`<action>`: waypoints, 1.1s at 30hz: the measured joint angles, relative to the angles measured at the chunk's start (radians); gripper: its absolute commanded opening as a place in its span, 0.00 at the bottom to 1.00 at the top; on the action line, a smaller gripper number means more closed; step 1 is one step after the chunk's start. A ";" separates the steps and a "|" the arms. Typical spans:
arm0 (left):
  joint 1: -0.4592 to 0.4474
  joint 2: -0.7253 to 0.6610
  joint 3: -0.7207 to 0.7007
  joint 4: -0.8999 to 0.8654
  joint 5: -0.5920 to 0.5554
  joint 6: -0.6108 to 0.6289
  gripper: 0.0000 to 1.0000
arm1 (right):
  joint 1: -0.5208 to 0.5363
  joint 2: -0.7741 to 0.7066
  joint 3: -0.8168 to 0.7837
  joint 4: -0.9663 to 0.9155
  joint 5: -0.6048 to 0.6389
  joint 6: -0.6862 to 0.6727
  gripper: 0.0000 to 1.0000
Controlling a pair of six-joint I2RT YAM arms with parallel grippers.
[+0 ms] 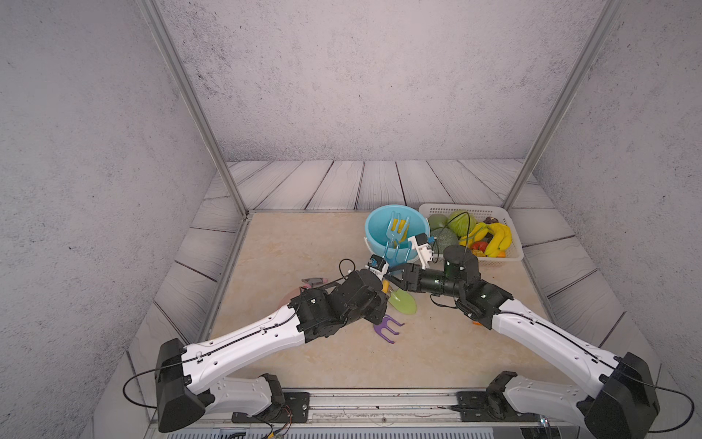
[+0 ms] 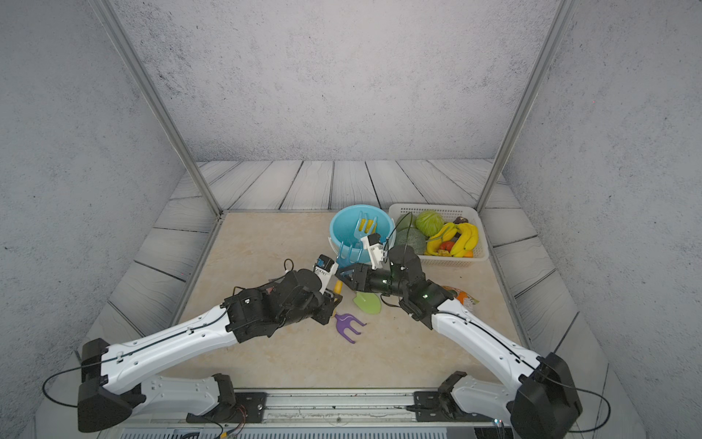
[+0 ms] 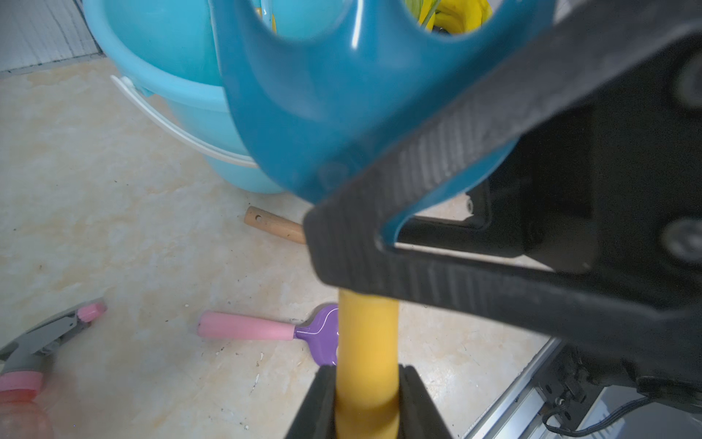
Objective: Organize the gardening tools
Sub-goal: Pick up the gardening tool from the center of the board.
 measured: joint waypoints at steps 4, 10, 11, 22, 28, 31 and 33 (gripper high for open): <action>0.000 0.000 0.000 -0.001 0.004 0.005 0.00 | 0.002 0.021 0.008 0.027 -0.003 0.019 0.16; 0.002 -0.002 0.000 -0.003 -0.015 0.009 0.17 | 0.006 0.033 0.021 0.034 0.008 0.029 0.00; 0.002 -0.003 0.000 -0.003 -0.018 0.009 0.22 | 0.006 0.033 0.024 0.030 0.010 0.026 0.00; 0.037 -0.140 -0.044 -0.061 -0.117 -0.041 0.71 | -0.009 0.051 0.179 -0.162 0.155 -0.105 0.00; 0.088 -0.269 -0.132 -0.140 -0.155 -0.101 0.75 | -0.052 0.124 0.367 -0.265 0.251 -0.208 0.00; 0.103 -0.312 -0.171 -0.174 -0.161 -0.134 0.75 | -0.081 0.183 0.454 -0.309 0.315 -0.259 0.00; 0.109 -0.338 -0.198 -0.190 -0.161 -0.153 0.75 | -0.099 0.235 0.520 -0.335 0.365 -0.295 0.00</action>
